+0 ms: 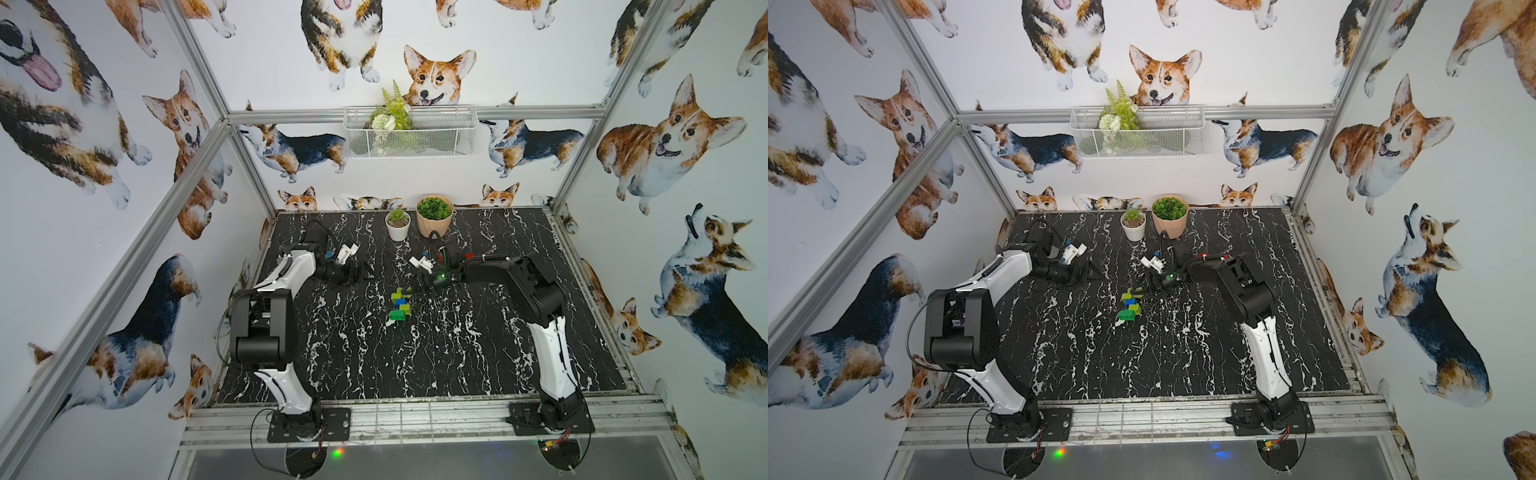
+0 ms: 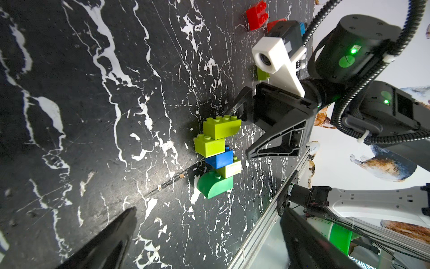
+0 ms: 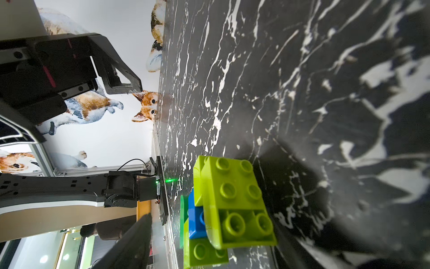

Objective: Assemble the letter s with lego
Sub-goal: Adjust the lego brick at the center of the board.

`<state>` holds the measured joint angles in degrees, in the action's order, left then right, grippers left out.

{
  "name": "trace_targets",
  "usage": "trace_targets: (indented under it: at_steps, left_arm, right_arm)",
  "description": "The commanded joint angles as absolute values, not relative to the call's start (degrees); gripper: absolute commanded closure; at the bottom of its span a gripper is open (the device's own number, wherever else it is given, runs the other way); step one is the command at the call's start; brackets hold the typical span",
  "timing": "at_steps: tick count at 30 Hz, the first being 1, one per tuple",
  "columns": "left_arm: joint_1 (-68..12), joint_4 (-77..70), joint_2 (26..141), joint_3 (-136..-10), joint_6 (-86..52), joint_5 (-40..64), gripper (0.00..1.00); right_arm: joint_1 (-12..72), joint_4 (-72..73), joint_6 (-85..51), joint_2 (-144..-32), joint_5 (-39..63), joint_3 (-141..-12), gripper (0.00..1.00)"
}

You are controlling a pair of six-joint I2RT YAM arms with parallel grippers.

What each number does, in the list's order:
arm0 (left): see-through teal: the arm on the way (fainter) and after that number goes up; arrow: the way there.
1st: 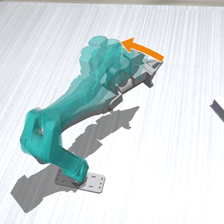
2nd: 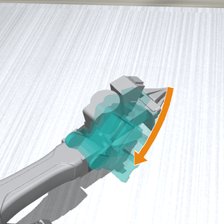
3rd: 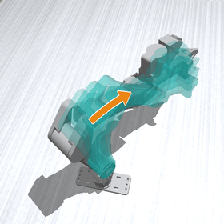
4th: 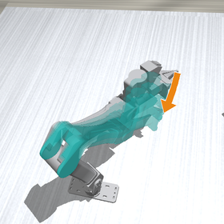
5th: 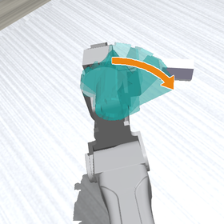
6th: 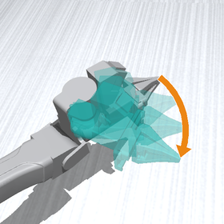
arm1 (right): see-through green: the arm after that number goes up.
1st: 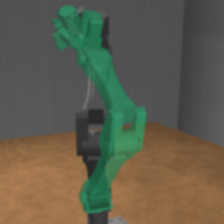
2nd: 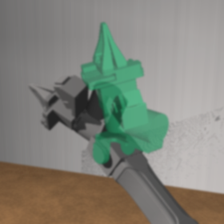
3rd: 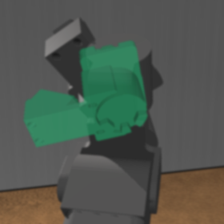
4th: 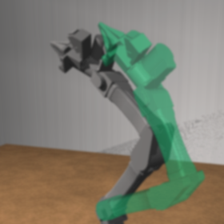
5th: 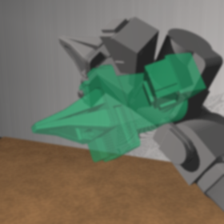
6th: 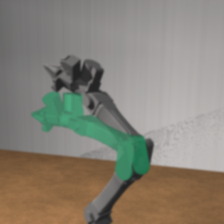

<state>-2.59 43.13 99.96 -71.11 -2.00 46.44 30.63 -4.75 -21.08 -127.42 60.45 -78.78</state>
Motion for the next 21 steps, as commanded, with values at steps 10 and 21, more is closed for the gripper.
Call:
trace_targets:
  at_steps: [10,21]
  left_arm:
    - [-2.41,43.68,99.07,-71.94,-1.15,45.58,0.00]
    - [-3.48,38.22,92.74,-70.14,-5.87,40.89,0.00]
  right_arm:
    - [28.27,-19.95,-13.32,-123.04,41.52,-78.51,0.15]
    - [25.14,-29.37,-8.91,-107.73,27.04,-74.28,0.16]
